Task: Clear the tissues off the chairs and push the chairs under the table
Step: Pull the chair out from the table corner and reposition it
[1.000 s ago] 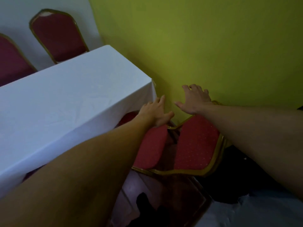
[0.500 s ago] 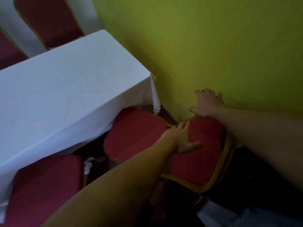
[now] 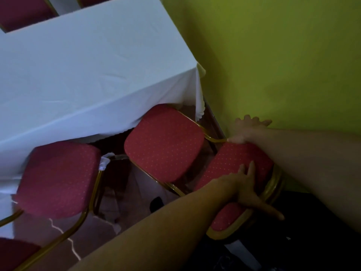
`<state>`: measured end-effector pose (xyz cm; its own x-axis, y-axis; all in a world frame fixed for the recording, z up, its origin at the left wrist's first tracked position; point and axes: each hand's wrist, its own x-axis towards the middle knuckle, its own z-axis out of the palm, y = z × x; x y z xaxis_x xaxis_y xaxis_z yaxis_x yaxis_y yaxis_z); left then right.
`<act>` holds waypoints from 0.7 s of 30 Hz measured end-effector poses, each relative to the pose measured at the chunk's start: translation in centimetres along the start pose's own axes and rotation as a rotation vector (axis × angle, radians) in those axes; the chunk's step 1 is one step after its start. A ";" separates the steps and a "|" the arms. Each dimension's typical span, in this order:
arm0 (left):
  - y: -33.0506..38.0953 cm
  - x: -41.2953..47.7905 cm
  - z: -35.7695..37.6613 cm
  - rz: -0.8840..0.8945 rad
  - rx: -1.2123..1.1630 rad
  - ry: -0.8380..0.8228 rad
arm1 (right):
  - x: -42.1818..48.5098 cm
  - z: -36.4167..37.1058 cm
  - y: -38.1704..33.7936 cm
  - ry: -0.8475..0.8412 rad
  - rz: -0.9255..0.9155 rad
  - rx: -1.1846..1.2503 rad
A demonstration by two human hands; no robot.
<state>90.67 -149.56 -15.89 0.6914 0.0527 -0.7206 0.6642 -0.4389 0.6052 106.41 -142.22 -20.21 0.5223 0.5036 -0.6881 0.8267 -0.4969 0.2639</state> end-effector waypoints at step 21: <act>-2.6 -2.1 0.4 -0.033 0.167 -0.166 | -3.8 2.6 -0.9 -0.164 0.098 -0.226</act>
<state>87.40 -148.88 -16.11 0.6049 -0.0725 -0.7930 0.6199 -0.5821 0.5261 103.19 -145.52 -19.59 0.5762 0.3306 -0.7475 0.8093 -0.3584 0.4653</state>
